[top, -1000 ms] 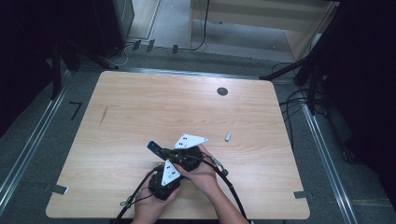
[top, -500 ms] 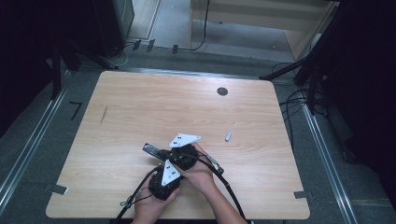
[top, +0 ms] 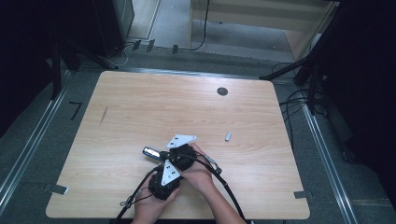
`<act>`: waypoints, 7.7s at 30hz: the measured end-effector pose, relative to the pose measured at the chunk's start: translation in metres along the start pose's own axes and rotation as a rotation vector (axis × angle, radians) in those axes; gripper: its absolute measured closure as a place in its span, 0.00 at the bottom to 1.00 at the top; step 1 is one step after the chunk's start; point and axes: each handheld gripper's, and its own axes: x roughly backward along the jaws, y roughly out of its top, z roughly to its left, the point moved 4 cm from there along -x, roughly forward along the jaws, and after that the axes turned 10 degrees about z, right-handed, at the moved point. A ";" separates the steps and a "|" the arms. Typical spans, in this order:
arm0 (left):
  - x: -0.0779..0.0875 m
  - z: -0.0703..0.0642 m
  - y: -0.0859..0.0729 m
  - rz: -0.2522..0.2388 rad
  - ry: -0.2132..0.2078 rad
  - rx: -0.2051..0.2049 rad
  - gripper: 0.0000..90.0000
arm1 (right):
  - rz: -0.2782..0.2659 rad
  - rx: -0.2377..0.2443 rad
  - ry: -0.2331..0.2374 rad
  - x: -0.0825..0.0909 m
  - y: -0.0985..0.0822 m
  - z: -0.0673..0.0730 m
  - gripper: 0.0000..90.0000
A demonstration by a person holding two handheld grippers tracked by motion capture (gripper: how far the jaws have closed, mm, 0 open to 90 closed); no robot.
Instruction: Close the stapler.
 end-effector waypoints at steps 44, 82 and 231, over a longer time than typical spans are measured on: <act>0.000 0.000 0.000 0.000 0.004 -0.001 1.00 | -0.186 -0.363 -0.353 0.101 -0.081 -0.124 1.00; 0.000 0.000 0.000 -0.001 -0.001 0.003 1.00 | -0.071 -0.436 -0.432 0.087 -0.115 -0.156 1.00; 0.000 0.001 0.000 -0.003 -0.009 0.012 1.00 | 0.093 0.084 -0.064 0.081 -0.069 -0.017 0.89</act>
